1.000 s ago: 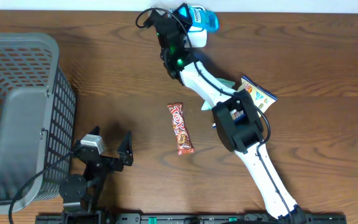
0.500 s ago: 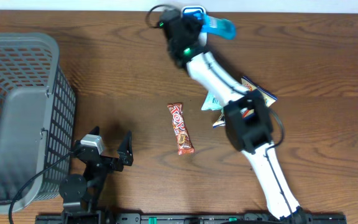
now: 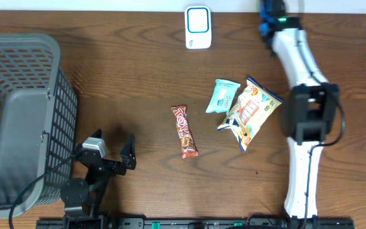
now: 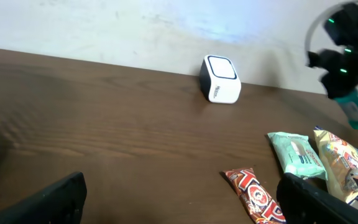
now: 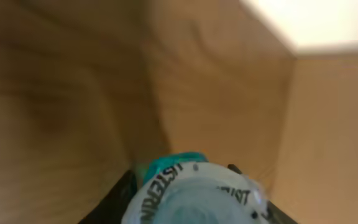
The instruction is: Scan the item barcode
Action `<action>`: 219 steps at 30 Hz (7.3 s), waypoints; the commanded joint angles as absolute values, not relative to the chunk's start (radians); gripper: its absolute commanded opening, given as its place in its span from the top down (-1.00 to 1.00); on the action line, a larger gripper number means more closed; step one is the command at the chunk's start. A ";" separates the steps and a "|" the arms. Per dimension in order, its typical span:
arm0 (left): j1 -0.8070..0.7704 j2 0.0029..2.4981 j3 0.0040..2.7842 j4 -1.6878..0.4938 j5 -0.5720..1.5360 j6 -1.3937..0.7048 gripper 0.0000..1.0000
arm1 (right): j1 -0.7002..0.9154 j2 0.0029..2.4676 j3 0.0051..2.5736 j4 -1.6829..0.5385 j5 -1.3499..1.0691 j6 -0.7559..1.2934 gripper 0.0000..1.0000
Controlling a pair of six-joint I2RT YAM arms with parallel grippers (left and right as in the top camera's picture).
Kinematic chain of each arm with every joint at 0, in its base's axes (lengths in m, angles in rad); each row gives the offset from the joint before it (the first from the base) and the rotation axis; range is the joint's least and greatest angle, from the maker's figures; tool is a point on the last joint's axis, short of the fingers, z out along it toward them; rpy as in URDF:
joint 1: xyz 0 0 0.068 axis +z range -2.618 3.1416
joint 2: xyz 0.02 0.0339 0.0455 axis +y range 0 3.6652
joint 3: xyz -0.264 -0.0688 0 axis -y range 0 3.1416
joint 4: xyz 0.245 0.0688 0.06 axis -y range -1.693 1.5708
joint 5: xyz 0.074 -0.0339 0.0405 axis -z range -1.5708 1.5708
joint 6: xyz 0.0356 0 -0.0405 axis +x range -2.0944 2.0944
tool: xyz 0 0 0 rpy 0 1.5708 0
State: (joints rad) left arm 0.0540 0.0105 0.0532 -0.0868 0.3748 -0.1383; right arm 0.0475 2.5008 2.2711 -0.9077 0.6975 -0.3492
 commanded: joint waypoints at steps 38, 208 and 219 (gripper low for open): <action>0.049 0.004 0.036 -0.116 0.376 -0.147 -0.96 | -0.422 1.997 2.129 -0.976 0.281 0.248 -0.99; 0.049 0.004 0.036 -0.116 0.376 -0.147 -0.96 | 0.710 1.800 1.048 -0.820 0.467 0.577 -0.66; 0.049 0.004 0.036 -0.116 0.376 -0.147 -0.96 | 0.667 2.078 1.048 -0.803 0.368 0.530 0.23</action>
State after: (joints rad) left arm 0.0540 0.0105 0.0532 -0.0872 0.3748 -0.1383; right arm 0.6903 1.9217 1.1019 -0.8375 0.5648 0.6189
